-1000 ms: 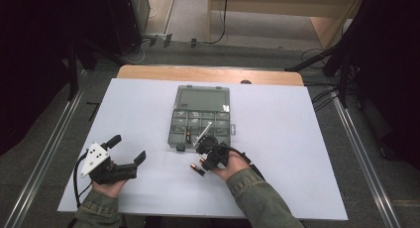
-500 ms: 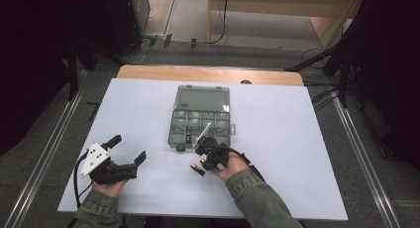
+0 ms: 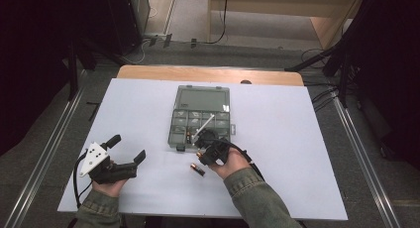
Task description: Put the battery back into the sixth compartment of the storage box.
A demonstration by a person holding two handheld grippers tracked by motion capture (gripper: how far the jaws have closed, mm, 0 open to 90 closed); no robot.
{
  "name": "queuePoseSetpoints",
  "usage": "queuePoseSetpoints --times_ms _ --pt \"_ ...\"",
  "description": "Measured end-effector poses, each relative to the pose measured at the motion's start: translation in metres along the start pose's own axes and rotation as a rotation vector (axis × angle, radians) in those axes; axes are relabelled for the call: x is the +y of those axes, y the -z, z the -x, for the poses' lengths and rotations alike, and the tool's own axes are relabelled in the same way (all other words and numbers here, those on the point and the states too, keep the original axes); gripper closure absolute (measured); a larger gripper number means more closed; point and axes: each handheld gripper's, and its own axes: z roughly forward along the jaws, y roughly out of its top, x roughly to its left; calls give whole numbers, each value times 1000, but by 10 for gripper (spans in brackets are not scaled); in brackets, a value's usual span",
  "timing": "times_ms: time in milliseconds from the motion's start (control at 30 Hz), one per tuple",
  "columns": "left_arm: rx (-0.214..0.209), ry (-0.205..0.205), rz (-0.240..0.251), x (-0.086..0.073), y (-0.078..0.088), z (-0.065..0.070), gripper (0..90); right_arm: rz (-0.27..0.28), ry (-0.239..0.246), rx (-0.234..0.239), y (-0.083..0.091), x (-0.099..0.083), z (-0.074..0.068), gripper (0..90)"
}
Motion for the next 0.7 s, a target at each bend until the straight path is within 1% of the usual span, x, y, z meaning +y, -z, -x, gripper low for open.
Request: queuePoseSetpoints --times_ms 33,67,100,233,367,400,433,467,500,600,700 --pt "0 1 0 0 0 0 0 22 -21 9 4 5 1 779" --pt "0 2 1 0 0 -1 0 39 -26 13 5 7 2 779" --pt "0 3 0 0 0 -1 0 39 -26 13 5 7 2 779" --pt "-2 4 1 0 -1 -1 0 79 -62 41 7 18 6 779" --pt "-4 8 1 0 -1 -1 0 99 -81 47 6 23 9 779" --pt "-5 9 1 0 -1 -1 0 105 -95 53 6 24 9 779" --pt "-6 9 2 0 -1 -1 0 125 -119 60 6 25 12 779" --pt "-6 11 3 0 -1 -2 0 139 -131 66 6 26 14 779" --pt "-7 12 3 0 -1 -2 0 139 -131 66 6 26 14 779" --pt "-9 17 6 0 -2 -2 0 179 -195 95 5 26 21 779" --pt "-6 19 7 0 -2 -2 0 212 -241 111 3 27 24 779"
